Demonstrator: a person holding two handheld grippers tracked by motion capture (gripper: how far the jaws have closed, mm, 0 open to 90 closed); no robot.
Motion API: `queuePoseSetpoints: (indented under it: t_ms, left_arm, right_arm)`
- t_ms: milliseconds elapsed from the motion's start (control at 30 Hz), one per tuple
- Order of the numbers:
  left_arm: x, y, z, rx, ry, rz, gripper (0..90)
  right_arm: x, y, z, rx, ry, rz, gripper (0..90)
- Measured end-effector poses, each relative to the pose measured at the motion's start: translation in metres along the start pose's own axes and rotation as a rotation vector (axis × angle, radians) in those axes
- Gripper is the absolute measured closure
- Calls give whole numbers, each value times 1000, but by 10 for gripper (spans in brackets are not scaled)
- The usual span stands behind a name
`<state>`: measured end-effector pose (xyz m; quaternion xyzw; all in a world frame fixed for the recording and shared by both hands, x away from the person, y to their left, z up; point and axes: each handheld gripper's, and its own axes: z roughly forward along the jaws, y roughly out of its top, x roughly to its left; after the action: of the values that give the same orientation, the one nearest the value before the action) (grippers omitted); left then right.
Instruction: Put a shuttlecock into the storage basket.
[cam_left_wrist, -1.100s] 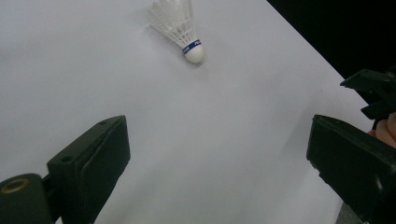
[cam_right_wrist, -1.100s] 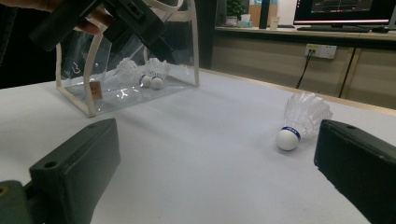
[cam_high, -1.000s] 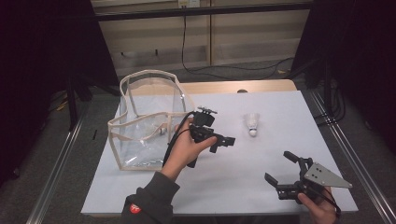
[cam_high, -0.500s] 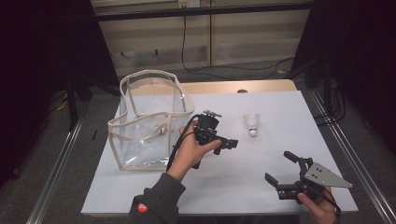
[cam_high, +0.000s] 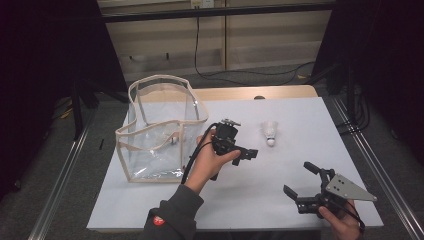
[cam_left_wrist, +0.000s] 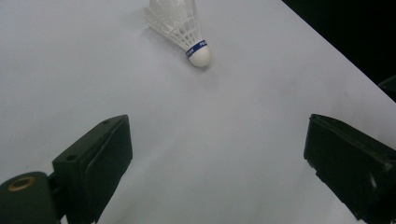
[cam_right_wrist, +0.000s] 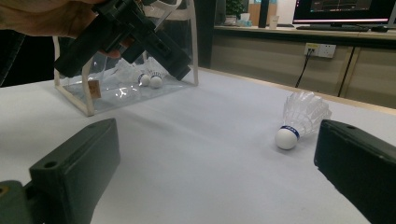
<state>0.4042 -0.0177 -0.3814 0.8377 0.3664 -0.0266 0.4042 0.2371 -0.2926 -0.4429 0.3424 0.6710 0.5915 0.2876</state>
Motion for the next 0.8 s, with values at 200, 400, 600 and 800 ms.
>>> queuePoseSetpoints:
  t_ms: [200,400,600,800]
  left_arm:
    - [-1,1,0,-9,-6,7,74]
    - [-1,0,3,-9,-5,32,45]
    - [0,-1,9,-10,2,50,19]
    - [0,0,16,-31,8,54,29]
  right_arm:
    - [0,0,1,2,-4,-4,1]
    - [-1,0,1,6,-8,-2,1]
    - [-2,-1,3,14,-11,2,1]
    - [-2,-1,2,12,-11,2,1]
